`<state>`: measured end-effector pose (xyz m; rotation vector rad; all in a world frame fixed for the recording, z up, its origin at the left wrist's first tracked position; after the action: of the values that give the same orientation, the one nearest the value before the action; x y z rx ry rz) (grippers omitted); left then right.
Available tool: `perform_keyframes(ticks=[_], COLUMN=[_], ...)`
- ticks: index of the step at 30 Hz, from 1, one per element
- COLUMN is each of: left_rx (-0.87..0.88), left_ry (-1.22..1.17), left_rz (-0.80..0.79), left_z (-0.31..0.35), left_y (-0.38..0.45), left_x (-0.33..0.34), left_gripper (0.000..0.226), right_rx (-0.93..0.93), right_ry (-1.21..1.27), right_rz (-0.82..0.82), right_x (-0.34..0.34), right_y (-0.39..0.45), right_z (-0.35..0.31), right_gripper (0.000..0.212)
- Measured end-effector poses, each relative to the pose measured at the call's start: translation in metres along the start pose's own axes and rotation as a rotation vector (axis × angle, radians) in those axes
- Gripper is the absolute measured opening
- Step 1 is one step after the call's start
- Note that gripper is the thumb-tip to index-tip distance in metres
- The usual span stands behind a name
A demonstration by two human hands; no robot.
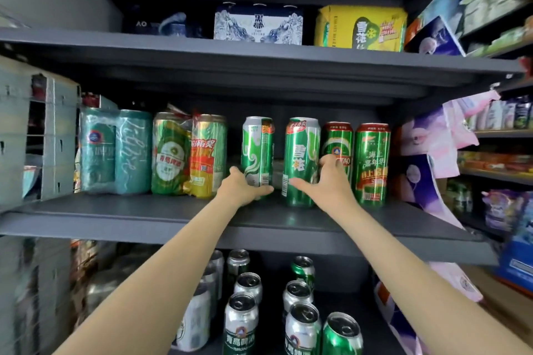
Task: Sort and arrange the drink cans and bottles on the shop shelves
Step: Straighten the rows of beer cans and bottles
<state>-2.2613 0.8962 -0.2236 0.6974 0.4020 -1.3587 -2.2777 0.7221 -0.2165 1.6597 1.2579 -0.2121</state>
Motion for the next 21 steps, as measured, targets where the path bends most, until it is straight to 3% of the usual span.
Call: perform_keyframes(ticks=[4,9,13,16,18,21], left_rx=[-0.021,-0.015,-0.007,0.014,0.026,0.082], left_ry=[0.030,-0.067,-0.129,-0.123,-0.047,0.263], left_rz=[0.016,0.047,-0.042,-0.011,0.051,0.148], left_z=[-0.004,-0.005,-0.014,-0.016,-0.012,-0.005], left_y=[0.011,0.012,0.009,0.007,0.005,0.001], left_x=[0.004,-0.003,-0.008,-0.013,-0.013,-0.005], left_gripper=[0.100,0.107,0.085,0.074,0.079,0.092], right_rx=[0.115,0.082,0.056,0.021,0.016,-0.001], right_ry=[-0.078,-0.083,-0.048,-0.006,-0.003,-0.027], right_rz=[0.009,-0.013,-0.038,-0.035,-0.040,-0.026], right_x=[0.019,0.017,0.020,0.021,0.022,0.023], right_y=[0.011,0.014,0.014,0.015,0.016,0.016], right_z=[-0.001,0.002,0.004,0.005,0.007,0.006], right_gripper=[0.083,0.085,0.085,0.073,0.069,0.068])
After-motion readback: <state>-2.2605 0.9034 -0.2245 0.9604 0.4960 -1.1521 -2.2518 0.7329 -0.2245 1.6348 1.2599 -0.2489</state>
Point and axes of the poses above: each hand's wrist, its own y-axis towards the middle knuckle, its own x-axis out of the palm, z = x × y, the point moved 2 cm from there along y, towards the middle knuckle, and after that the axes turned 6 degrees about -z, right-handed, at the moved point
